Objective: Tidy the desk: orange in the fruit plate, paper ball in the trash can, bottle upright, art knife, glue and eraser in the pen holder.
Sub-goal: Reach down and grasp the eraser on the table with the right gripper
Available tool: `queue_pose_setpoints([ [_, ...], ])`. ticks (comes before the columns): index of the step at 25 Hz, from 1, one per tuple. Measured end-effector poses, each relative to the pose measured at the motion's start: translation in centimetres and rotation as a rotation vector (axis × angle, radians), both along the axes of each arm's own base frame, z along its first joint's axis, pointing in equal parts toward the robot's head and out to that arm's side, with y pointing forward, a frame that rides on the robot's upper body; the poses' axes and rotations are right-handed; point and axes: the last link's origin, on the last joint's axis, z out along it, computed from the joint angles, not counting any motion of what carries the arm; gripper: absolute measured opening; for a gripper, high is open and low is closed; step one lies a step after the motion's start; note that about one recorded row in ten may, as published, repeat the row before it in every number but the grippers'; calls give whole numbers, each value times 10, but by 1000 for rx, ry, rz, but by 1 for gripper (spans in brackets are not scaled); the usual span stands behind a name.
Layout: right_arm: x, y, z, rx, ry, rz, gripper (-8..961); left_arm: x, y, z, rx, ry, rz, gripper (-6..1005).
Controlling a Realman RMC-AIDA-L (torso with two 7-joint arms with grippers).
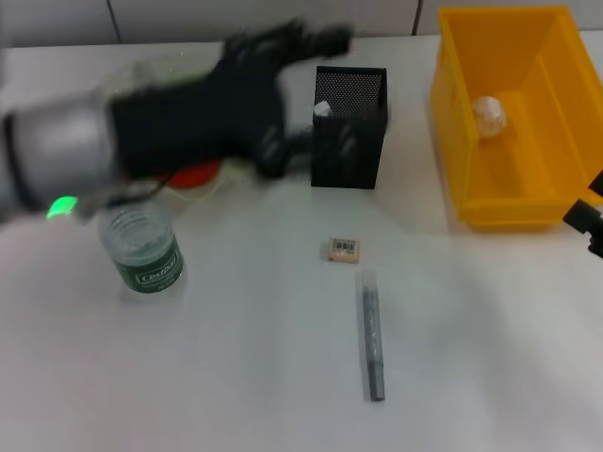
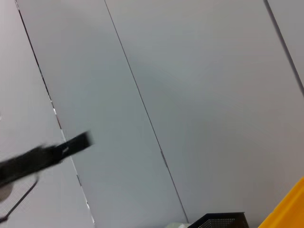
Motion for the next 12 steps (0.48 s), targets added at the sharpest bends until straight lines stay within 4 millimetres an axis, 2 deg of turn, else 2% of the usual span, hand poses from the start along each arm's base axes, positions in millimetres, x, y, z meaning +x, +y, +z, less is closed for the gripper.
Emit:
queue_pose_setpoints([
  [1,0,1,3,-1,-7,1,820,-20,-10,-3,-23,-15,-19,846],
  [4,-2,6,13,-24,-14,-3,821,-50,-28,-13,-57,-28,-30,846],
  [5,-3,8,17,-32,-17,-5,822,-50,-28,-13,-57,-28,-30,846],
  [7,-6,12,26,-53,-32,0,822,-79,-42,-20,-55,-19,31,846],
  [12,-23,23,40,-141,-82,39,824,-106,-61,-24,-67,40,83,846],
])
